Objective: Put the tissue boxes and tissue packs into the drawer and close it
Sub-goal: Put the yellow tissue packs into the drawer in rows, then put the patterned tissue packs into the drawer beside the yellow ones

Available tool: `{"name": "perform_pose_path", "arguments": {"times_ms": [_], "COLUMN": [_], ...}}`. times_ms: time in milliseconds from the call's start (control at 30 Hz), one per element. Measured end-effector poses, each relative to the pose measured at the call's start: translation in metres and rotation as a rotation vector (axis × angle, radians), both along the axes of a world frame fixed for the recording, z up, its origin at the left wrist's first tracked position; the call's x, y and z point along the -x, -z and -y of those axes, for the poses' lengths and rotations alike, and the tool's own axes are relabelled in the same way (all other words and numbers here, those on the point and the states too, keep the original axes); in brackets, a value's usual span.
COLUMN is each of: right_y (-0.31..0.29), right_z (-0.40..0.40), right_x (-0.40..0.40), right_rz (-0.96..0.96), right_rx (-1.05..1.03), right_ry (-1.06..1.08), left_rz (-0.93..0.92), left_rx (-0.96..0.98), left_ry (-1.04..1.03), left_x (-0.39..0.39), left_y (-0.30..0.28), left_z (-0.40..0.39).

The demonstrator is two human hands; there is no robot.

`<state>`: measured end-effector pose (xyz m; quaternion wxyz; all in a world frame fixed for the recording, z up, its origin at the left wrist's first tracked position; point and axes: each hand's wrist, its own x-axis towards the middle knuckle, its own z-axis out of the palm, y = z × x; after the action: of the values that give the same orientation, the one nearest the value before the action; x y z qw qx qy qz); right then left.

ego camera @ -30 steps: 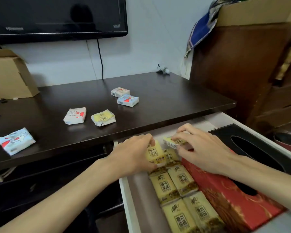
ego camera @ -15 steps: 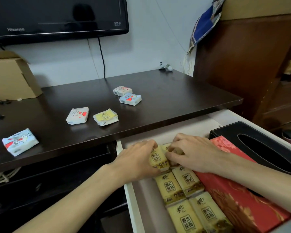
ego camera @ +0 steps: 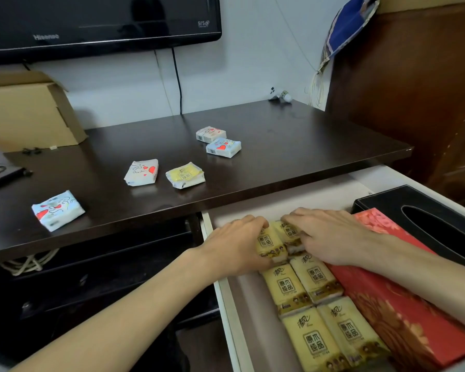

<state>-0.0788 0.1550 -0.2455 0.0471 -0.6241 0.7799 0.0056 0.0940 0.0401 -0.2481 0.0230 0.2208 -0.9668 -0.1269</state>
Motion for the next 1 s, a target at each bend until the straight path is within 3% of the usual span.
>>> {"name": "perform_pose_path", "arguments": {"times_ms": [200, 333, 500, 567, 633, 733, 867, 1000], "right_y": [-0.002, -0.011, -0.046, -0.06, -0.07, -0.078, -0.077, -0.063], "right_z": [-0.002, -0.001, 0.021, 0.042, 0.069, 0.119, 0.185, 0.217], "right_x": [0.0, -0.003, -0.018, -0.024, -0.028, -0.027, -0.024, -0.03], "right_rz": [0.039, 0.113, 0.262, 0.326, 0.373, 0.404, 0.356, 0.34], "right_rx": [0.034, 0.234, 0.583, 0.62, 0.603, 0.57, 0.461, 0.355], "right_ry": [0.027, 0.055, 0.063, 0.069, 0.084, 0.098, 0.14, 0.256], "left_rz": [-0.014, -0.06, -0.395, -0.549, -0.609, -0.563, -0.359, -0.207], "left_rx": [0.012, -0.007, -0.111, -0.163, -0.09, 0.034, 0.157, 0.157], "left_ry": [0.001, -0.011, -0.121, -0.198, -0.286, -0.449, -0.635, -0.737], "left_x": [0.0, -0.004, -0.034, -0.05, -0.068, -0.102, -0.149, -0.182], "left_y": [0.002, -0.008, -0.051, -0.068, -0.083, -0.097, -0.092, -0.084], "left_z": [0.0, 0.003, 0.025, 0.04, 0.06, 0.095, 0.128, 0.142]}}
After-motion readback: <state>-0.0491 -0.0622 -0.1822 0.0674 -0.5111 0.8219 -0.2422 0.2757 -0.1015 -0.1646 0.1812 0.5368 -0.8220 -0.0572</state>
